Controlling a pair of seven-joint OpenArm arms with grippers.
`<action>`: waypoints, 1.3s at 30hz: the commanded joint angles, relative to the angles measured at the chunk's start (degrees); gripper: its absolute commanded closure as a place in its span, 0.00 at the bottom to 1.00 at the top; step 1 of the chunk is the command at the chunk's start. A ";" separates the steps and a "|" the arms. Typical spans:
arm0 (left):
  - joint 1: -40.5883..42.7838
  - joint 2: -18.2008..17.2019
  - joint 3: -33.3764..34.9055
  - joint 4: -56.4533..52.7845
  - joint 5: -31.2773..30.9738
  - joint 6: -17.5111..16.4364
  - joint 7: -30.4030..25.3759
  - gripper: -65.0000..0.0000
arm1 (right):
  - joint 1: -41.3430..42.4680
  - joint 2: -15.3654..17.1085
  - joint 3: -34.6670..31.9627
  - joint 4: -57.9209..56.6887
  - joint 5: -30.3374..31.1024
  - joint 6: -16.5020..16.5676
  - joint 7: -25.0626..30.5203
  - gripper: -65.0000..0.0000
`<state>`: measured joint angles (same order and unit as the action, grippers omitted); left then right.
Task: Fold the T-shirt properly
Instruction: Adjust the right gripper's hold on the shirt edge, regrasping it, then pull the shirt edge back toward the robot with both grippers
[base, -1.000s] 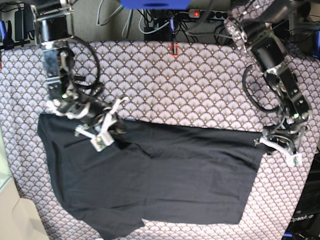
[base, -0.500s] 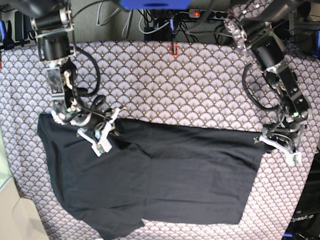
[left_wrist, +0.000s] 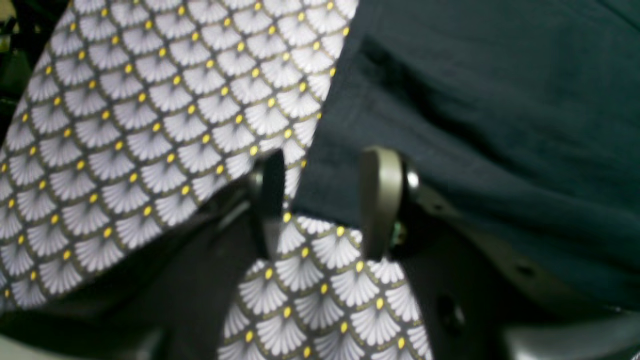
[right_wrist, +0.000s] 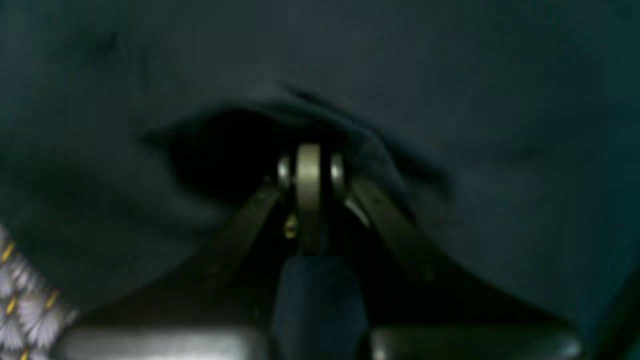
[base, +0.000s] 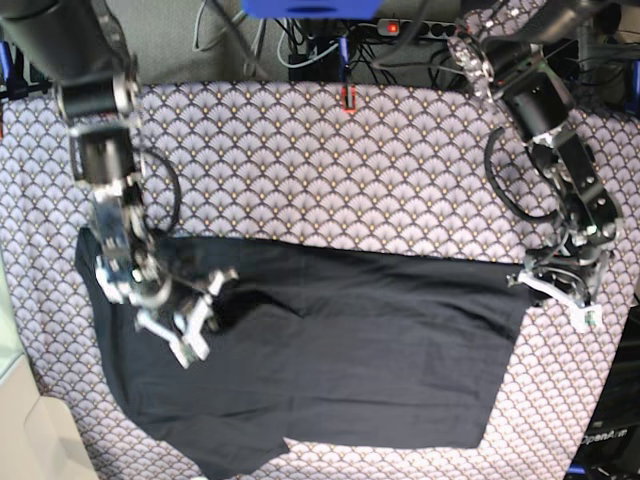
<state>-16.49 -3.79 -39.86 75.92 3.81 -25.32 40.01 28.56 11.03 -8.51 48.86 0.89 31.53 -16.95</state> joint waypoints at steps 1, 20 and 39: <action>-0.43 -0.74 0.08 1.31 -0.43 -0.04 -1.20 0.63 | 2.61 -0.52 0.03 0.77 -0.58 0.43 2.31 0.97; 1.85 -0.74 0.43 7.02 -0.87 -0.13 -1.64 0.62 | -9.87 2.82 8.29 31.27 -8.31 -2.30 -10.87 0.96; 2.47 -0.74 -0.01 4.56 -0.96 -0.22 -1.90 0.62 | -16.12 -0.87 45.66 27.58 -8.40 8.47 -14.39 0.46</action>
<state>-12.69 -3.81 -39.88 79.44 3.60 -25.34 39.83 11.35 9.54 37.30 75.46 -8.43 39.70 -32.73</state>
